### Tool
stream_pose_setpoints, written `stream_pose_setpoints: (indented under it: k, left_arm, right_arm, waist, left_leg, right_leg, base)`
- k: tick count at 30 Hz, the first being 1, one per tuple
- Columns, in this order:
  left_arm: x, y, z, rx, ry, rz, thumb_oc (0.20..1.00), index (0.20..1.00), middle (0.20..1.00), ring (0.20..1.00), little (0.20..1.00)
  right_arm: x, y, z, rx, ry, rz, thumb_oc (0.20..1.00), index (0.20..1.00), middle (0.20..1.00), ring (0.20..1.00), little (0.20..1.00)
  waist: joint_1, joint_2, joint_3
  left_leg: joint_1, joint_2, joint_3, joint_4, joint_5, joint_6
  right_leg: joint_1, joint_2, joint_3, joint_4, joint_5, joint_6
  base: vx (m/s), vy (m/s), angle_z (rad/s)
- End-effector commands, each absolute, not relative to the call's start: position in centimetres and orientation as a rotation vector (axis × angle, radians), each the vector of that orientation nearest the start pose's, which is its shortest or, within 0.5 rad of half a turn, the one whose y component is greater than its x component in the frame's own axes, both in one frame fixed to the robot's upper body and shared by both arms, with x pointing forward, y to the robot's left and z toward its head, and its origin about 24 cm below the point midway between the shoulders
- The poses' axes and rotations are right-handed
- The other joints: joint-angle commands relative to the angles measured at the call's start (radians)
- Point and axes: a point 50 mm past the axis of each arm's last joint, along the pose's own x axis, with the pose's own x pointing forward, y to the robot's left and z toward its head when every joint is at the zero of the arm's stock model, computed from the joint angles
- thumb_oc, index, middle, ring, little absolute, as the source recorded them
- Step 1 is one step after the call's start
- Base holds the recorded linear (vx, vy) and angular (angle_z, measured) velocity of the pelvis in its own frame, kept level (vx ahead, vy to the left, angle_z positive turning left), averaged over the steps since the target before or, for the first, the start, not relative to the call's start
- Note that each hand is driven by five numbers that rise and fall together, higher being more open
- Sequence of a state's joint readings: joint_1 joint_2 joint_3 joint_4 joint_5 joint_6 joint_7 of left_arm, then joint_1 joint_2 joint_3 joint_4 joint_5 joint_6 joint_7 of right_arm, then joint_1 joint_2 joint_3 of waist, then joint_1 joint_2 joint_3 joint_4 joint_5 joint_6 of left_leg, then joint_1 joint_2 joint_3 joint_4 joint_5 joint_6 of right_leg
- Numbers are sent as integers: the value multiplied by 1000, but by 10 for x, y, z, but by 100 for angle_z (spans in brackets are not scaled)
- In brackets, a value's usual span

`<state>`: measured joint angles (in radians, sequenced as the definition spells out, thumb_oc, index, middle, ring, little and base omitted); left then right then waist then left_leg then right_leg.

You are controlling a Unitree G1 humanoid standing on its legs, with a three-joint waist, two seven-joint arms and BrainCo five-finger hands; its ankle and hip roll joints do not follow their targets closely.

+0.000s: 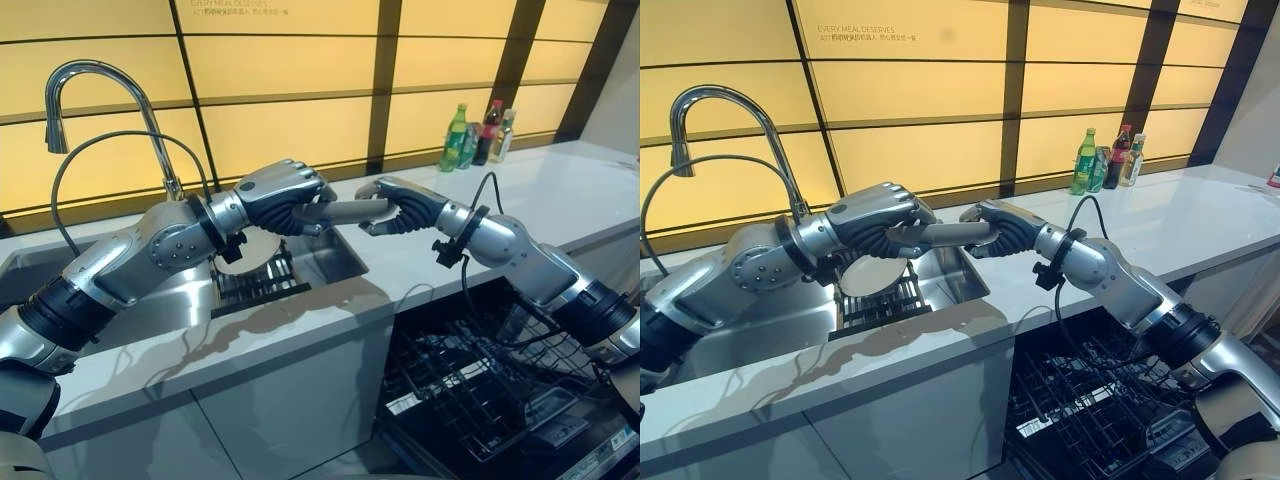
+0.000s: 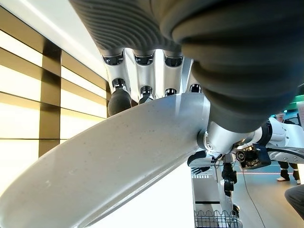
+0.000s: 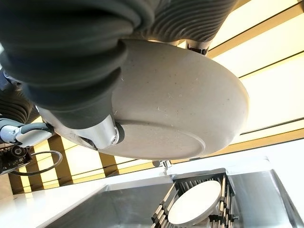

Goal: Pick up plates and place into dishwasher.

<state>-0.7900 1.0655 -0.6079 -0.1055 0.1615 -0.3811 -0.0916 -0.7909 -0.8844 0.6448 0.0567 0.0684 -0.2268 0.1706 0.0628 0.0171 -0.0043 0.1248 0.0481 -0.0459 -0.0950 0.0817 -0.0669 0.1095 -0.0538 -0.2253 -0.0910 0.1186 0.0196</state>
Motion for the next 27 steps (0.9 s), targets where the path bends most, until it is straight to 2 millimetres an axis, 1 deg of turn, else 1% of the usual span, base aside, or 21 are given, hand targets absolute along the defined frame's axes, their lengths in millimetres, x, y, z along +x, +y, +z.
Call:
stream_pose_setpoints:
  k: [1,4,7,9,10,11,12,15,16,17,18,19,20,22,23,26,27]
  left_arm:
    - [278,149,270,1325,-936,-596,1000,1000,1000,1000,1000]
    - [280,160,267,1337,-891,-557,1000,1000,1000,1000,1000]
    - [283,181,263,1371,-849,-461,1000,1000,1000,1000,1000]
    - [285,193,261,1387,-800,-408,1000,1000,1000,1000,1000]
    - [286,206,258,1381,-779,-354,1000,1000,1000,1000,1000]
    - [286,211,258,1373,-774,-332,1000,1000,1000,1000,1000]
    - [286,228,256,1360,-754,-254,1000,1000,1000,1000,1000]
    - [286,259,250,1305,-692,-111,1000,1000,1000,1000,1000]
    - [285,276,245,1270,-650,-29,1000,1000,1000,1000,1000]
    - [284,281,242,1263,-637,-10,1000,1000,1000,1000,1000]
    - [282,293,237,1256,-595,44,1000,1000,1000,1000,1000]
    - [281,300,233,1253,-568,75,1000,1000,1000,1000,1000]
    - [279,312,227,1251,-509,124,1000,1000,1000,1000,1000]
    - [275,327,219,1246,-445,174,1000,1000,1000,1000,1000]
    - [273,339,213,1229,-387,218,1000,1000,1000,1000,1000]
    - [269,356,201,1197,-300,284,1000,1000,1000,1000,1000]
    - [267,362,196,1180,-271,305,1000,1000,1000,1000,1000]
  right_arm:
    - [336,-179,242,-1083,-524,411,200,200,200,200,200]
    - [332,-191,245,-1060,-534,374,200,200,200,200,200]
    - [323,-207,251,-1051,-550,328,200,200,200,200,200]
    - [318,-216,252,-1045,-553,310,200,200,200,200,200]
    - [313,-224,253,-1036,-552,297,200,200,200,200,200]
    - [310,-226,253,-1033,-551,294,200,200,200,200,200]
    - [304,-236,253,-1039,-548,283,200,200,200,200,200]
    - [293,-248,251,-1051,-534,275,200,200,200,200,200]
    - [288,-254,249,-1046,-518,275,200,200,200,200,200]
    - [285,-256,248,-1042,-514,277,200,200,200,200,200]
    - [280,-261,245,-1036,-499,284,200,200,200,200,200]
    - [277,-263,243,-1026,-481,292,200,200,200,200,200]
    - [272,-267,240,-989,-448,320,200,200,200,200,200]
    - [266,-270,236,-955,-404,357,200,200,200,200,200]
    - [263,-272,230,-907,-355,390,200,200,200,200,200]
    - [257,-276,218,-785,-259,461,200,200,200,200,200]
    - [256,-278,211,-750,-214,493,200,200,200,200,200]
  waist:
    - [9,-29,22]
    - [4,-29,23]
    - [-6,-28,23]
    - [-12,-28,22]
    - [-20,-28,24]
    - [-22,-29,23]
    - [-30,-30,25]
    - [-45,-29,28]
    - [-56,-31,31]
    - [-59,-31,31]
    - [-67,-31,33]
    - [-72,-31,34]
    - [-82,-31,37]
    - [-92,-31,40]
    - [-101,-30,42]
    - [-114,-31,48]
    - [-118,-32,50]
  left_leg:
    - [17,-85,31,8,-82,55]
    - [19,-82,36,8,-83,53]
    - [20,-80,42,8,-85,53]
    - [21,-78,48,8,-85,53]
    - [21,-77,51,8,-85,53]
    - [21,-76,53,8,-85,53]
    - [20,-74,58,8,-85,52]
    - [21,-71,67,8,-86,52]
    - [22,-69,73,8,-86,51]
    - [23,-69,74,8,-87,51]
    - [24,-67,78,8,-88,51]
    - [24,-67,80,8,-88,51]
    - [24,-66,85,8,-89,51]
    - [25,-64,93,8,-89,50]
    - [26,-63,97,8,-89,50]
    - [28,-62,107,8,-90,49]
    - [29,-61,110,8,-90,49]
  right_leg:
    - [31,-41,49,4,-53,101]
    - [31,-39,52,4,-53,102]
    - [29,-35,62,4,-52,104]
    - [27,-34,67,4,-51,105]
    - [25,-32,74,4,-50,106]
    - [24,-31,77,4,-49,106]
    - [21,-29,84,4,-48,105]
    - [18,-25,98,4,-47,104]
    - [16,-22,105,4,-46,103]
    - [16,-21,108,4,-46,103]
    - [15,-19,114,4,-47,101]
    - [15,-17,119,4,-46,101]
    - [13,-16,124,4,-46,101]
    - [11,-14,130,4,-44,101]
    - [10,-13,135,4,-44,100]
    - [9,-11,143,4,-43,99]
    - [8,-11,145,4,-42,99]
  base:
    - [0,0,0]
    - [0,0,0]
    - [0,0,0]
    - [0,0,0]
    - [0,0,0]
    - [16,-11,-8]
    - [12,-8,-12]
    - [11,-2,-11]
    - [12,-3,-16]
    - [16,-6,-15]
    - [12,-4,-18]
    - [11,-6,-15]
    - [5,-5,-11]
    - [3,-5,-12]
    - [4,-6,-24]
    - [0,-6,-14]
    - [-13,-9,-10]
